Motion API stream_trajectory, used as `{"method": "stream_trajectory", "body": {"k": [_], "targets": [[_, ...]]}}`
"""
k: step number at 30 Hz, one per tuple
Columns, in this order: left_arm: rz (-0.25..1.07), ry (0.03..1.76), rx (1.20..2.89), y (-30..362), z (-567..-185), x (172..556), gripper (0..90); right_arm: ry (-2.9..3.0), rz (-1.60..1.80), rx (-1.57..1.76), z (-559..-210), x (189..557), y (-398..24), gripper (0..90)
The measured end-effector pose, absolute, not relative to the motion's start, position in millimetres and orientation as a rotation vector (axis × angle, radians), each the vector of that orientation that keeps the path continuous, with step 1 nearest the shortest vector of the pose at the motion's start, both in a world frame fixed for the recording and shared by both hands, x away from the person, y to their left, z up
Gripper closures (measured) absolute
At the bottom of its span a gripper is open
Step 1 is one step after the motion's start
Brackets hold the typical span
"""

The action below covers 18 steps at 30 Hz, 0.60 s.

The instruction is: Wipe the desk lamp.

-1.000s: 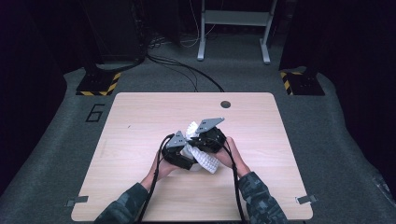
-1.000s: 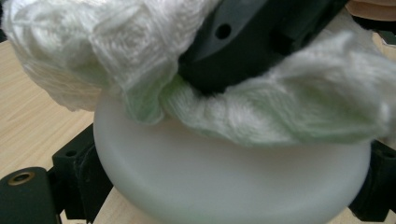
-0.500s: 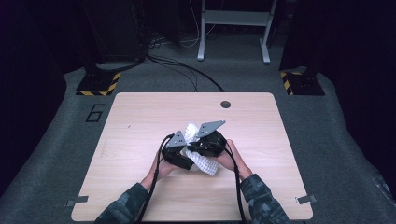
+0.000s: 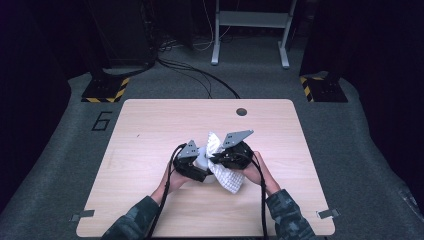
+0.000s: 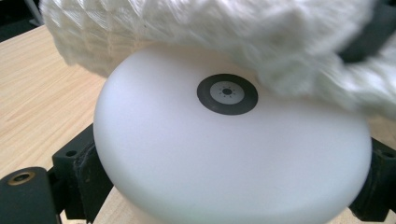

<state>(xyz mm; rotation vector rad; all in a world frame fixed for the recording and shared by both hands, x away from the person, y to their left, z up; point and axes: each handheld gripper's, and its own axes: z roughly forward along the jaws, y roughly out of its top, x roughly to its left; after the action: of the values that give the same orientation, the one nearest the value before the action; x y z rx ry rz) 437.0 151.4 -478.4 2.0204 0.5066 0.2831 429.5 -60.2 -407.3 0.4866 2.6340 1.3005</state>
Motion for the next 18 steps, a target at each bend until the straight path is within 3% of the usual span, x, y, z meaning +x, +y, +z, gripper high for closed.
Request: {"method": "stream_trajectory", "body": {"k": [18], "targets": [[0.277, 0.508, 2.026, 151, -478, 437, 8.8, 2.564, 1.248, 0.559, -408, 445, -29, 84.9]]}}
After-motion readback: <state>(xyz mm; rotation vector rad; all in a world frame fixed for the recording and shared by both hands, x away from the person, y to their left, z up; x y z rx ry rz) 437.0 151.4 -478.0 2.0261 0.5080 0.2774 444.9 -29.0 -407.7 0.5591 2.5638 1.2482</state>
